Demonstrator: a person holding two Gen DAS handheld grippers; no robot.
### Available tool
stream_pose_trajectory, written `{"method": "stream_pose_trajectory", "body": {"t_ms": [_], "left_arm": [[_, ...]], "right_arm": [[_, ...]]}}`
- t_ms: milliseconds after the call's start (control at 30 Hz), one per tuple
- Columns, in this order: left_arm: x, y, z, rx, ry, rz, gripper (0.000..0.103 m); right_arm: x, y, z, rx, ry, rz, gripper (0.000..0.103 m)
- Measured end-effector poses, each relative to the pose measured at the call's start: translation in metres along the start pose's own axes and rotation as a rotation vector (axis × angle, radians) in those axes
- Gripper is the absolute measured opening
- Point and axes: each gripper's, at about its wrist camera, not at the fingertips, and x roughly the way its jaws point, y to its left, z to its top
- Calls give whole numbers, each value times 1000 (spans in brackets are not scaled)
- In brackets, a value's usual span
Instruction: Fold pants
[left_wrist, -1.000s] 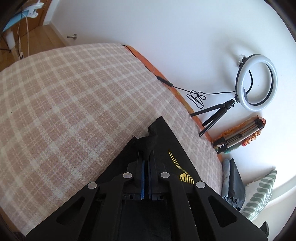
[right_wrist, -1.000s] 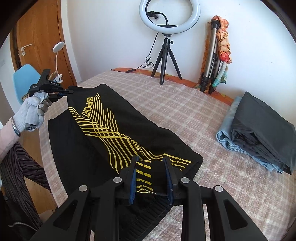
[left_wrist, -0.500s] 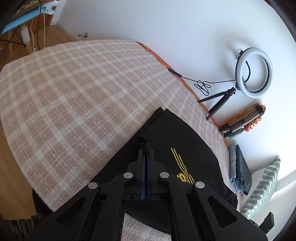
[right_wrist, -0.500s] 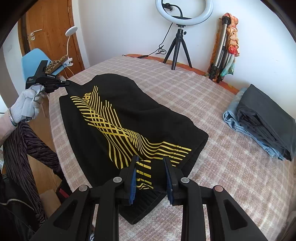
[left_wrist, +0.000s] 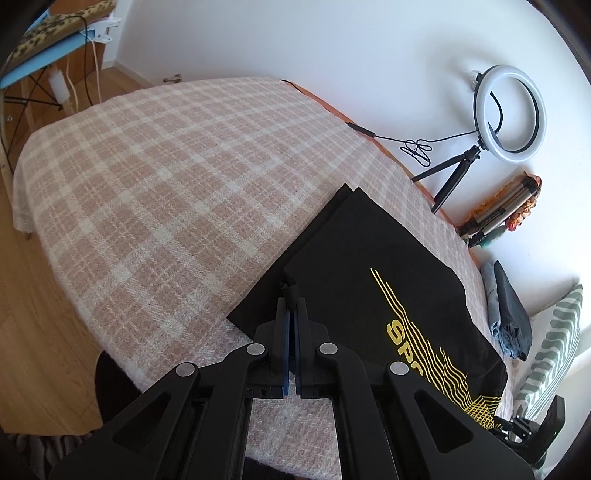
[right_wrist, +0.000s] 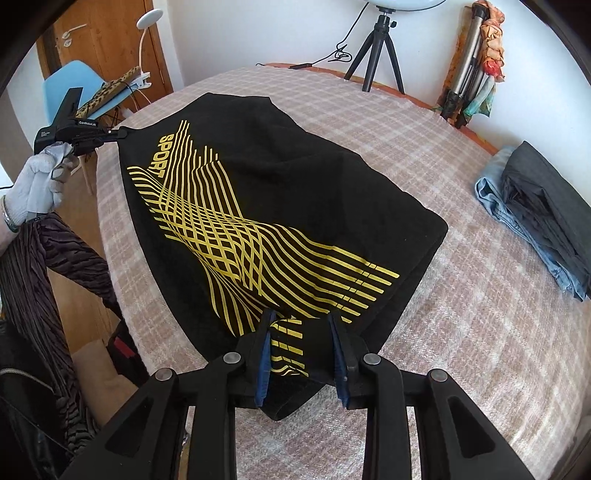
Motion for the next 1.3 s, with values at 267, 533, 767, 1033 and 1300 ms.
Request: {"method": "stream_pose_trajectory", "body": {"t_ms": [267, 533, 767, 1033, 1300], "left_arm": [[-11, -2, 4, 82, 42, 64, 12], [-24, -10, 38, 128, -23, 84, 36], [31, -43, 58, 239, 17, 46, 36], [102, -68, 74, 305, 68, 103, 36], [132, -80, 72, 410, 84, 152, 37]], "right_arm": [[-18, -8, 1, -4, 60, 58, 38], [-59, -44, 28, 180, -151, 117, 42], [-41, -49, 75, 219, -213, 38, 42], [15, -26, 144, 185, -204, 75, 42], [81, -5, 194, 148, -129, 134, 42]]}}
